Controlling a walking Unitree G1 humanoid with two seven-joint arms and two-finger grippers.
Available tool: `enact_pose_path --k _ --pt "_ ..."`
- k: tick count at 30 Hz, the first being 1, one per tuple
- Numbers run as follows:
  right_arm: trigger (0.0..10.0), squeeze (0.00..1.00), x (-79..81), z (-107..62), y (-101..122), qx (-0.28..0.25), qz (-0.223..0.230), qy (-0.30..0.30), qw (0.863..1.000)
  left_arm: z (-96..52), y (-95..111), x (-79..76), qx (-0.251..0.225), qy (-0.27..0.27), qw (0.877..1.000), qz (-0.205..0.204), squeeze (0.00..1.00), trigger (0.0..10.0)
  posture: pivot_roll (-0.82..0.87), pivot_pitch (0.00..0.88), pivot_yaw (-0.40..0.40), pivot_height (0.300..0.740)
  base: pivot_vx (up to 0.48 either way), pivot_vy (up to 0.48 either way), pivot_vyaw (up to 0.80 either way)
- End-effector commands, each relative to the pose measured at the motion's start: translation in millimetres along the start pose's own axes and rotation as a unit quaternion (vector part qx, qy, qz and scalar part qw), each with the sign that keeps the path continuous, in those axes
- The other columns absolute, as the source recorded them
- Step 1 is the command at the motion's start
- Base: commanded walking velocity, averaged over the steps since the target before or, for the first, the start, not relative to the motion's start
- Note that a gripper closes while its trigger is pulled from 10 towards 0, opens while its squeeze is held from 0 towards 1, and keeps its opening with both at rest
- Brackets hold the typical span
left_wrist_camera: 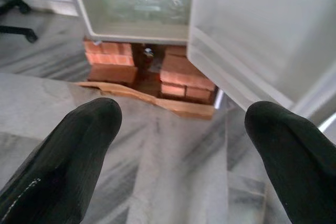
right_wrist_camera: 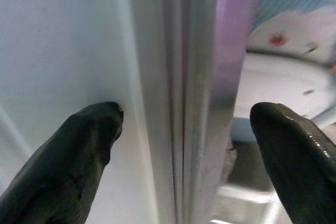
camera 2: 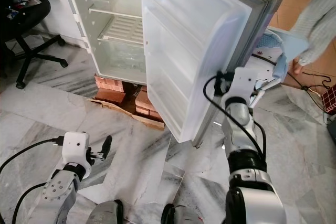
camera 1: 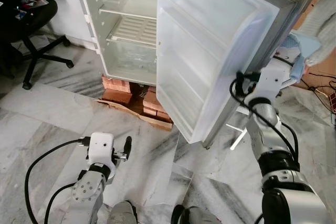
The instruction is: Restocking fridge
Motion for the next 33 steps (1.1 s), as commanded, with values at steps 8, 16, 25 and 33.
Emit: enact_pose_path --k 8,16,25,33 --pt "10.0 0.0 97.7 -51.3 31.8 0.056 0.191 0.435 0.878 -14.5 0.9 -8.4 -0.007 -0.066 0.998 -0.019 0.0 10.0 0.19 0.142 -0.057 0.74 0.0 0.0 0.0" --pt "10.0 0.0 65.7 -99.8 -25.4 0.21 0.115 0.49 0.838 -26.3 -15.6 -9.2 0.025 -0.073 0.997 -0.008 0.0 10.0 0.19 0.15 -0.062 0.74 0.0 0.0 0.0" --pt "10.0 0.0 34.9 -141.0 -87.1 0.335 -0.035 0.453 0.825 -17.2 -1.5 -11.3 0.008 -0.083 0.995 0.047 0.0 10.0 0.18 0.154 -0.07 0.74 0.0 0.0 0.0" --pt "10.0 0.0 56.0 -118.4 -73.4 0.234 0.053 0.357 0.903 0.2 21.8 -7.4 -0.019 -0.054 0.997 0.044 0.0 10.0 0.16 0.156 -0.071 0.74 0.0 0.0 0.0"
Point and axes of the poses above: a point about 5 cm out from each wrist's last joint towards the gripper, its own z axis pointing out of the wrist towards the gripper, its own y axis along the axis of the wrist's last joint, x = y × z, the point moved 2 cm from there along z, pointing out of the wrist towards the gripper, and after that the axes turned 13 degrees about z, right-handed, at the moved point
